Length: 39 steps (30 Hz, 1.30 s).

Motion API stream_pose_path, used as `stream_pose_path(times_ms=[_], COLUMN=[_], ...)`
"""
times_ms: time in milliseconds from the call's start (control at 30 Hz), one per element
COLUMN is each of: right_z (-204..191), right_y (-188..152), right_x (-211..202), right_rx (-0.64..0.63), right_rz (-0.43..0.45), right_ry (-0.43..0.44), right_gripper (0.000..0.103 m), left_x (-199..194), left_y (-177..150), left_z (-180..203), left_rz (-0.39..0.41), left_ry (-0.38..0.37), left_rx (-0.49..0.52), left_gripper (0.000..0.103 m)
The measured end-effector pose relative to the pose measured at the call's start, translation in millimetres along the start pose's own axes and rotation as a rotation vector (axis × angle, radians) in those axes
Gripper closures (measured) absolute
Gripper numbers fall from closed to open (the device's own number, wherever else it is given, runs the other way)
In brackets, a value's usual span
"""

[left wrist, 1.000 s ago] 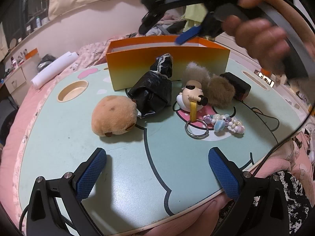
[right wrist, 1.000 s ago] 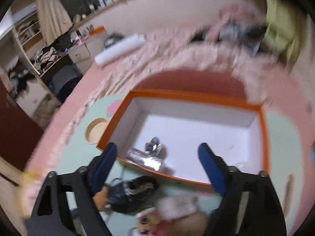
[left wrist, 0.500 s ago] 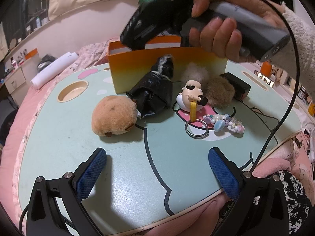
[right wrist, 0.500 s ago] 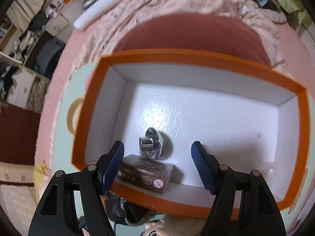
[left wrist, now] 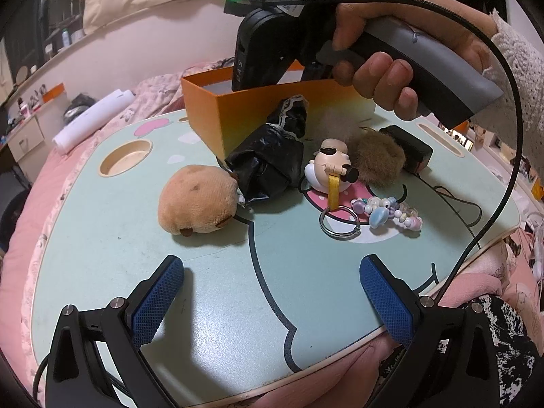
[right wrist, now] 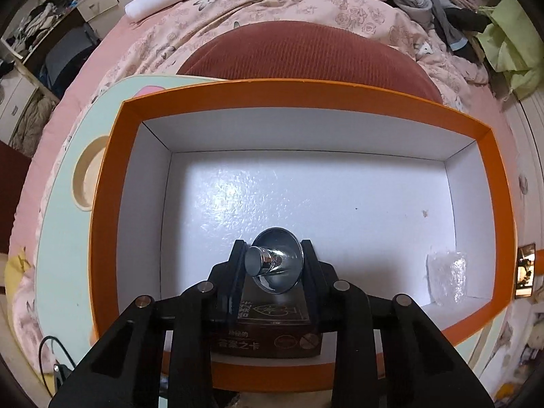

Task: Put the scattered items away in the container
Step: 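Lift the silver cup out and set it beside the figurine, right gripper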

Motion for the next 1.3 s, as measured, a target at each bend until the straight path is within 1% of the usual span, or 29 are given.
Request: stream_pose_path(times_ms=[100,133,233,333,400,467,567,667,700,767,800,867,900,967,1000,1067,1100,1133,1167,1233,1300], right_z=[6,3,12,21,28,33,39,44,44,45,43,44,43,42,41,39,40,41,44,47,51], right_y=[0,7,3,-15,-34,-49,-72,-95,-101,-113,-119,-127,-131,-134,-135,-134,-134,-135,-136,-143,-153], right_x=[-9,-13,-41,-74,-95,-108,-116,-107,-101,-88,-79,-64,-56,-43,-40,-40,-41,-43,-46,-56,-63], right_rx=[0.025,0.038,0.074,0.073,0.065,0.059,0.048,0.048,0.047,0.049,0.049,0.044,0.043,0.049,0.048,0.042,0.046,0.057,0.067,0.078,0.089], right_rz=[0.046,0.069,0.162,0.25,0.302,0.333,0.362,0.366,0.364,0.362,0.359,0.348,0.341,0.337,0.346,0.381,0.395,0.411,0.431,0.496,0.562], right_ry=[0.031,0.047,0.111,0.169,0.23,0.281,0.344,0.392,0.388,0.342,0.306,0.279,0.272,0.233,0.217,0.219,0.228,0.239,0.248,0.256,0.254], right_gripper=[0.071,0.071,0.071,0.071,0.071,0.071,0.071,0.071,0.071,0.071,0.071,0.071,0.071,0.07,0.07,0.07,0.068,0.061,0.057,0.04,0.031], left_x=[0,0,0,0,0,0,1,2,1,-6,-12,-28,-34,-42,-41,-30,-24,-16,-11,-1,7], left_y=[1,1,0,0,0,0,1,3,4,8,10,22,29,49,58,78,84,91,94,99,102], left_z=[0,0,0,0,0,0,0,-3,-4,-9,-12,-21,-26,-40,-45,-51,-52,-51,-50,-47,-47], left_rz=[0.0,0.0,0.001,0.001,0.001,0.001,0.001,-0.002,0.0,0.027,0.046,0.098,0.117,0.146,0.146,0.11,0.09,0.063,0.047,0.022,0.001], left_ry=[0.0,0.0,0.0,0.0,0.0,0.0,0.0,0.007,-0.001,-0.023,-0.028,-0.026,-0.018,0.015,0.034,0.087,0.101,0.111,0.116,0.136,0.181], left_rx=[0.0,0.0,0.0,0.0,0.0,0.0,-0.002,-0.014,-0.02,-0.035,-0.044,-0.083,-0.103,-0.147,-0.157,-0.158,-0.152,-0.139,-0.128,-0.099,-0.085], left_gripper=[0.0,0.0,0.0,0.0,0.0,0.0,0.0,0.0,0.0,0.0,0.0,0.0,0.0,0.0,0.0,0.0,0.0,0.0,0.0,0.0,0.0])
Point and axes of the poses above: each gripper's, at about its wrist camera, not at the fingertips, and x roughly the way its jaws point, z to its right, y to its top, the point moved 5 cm from there along x, roughly the way its jaws point, and after that the axes turned 12 degrees about -z, right-handed, at the moved point
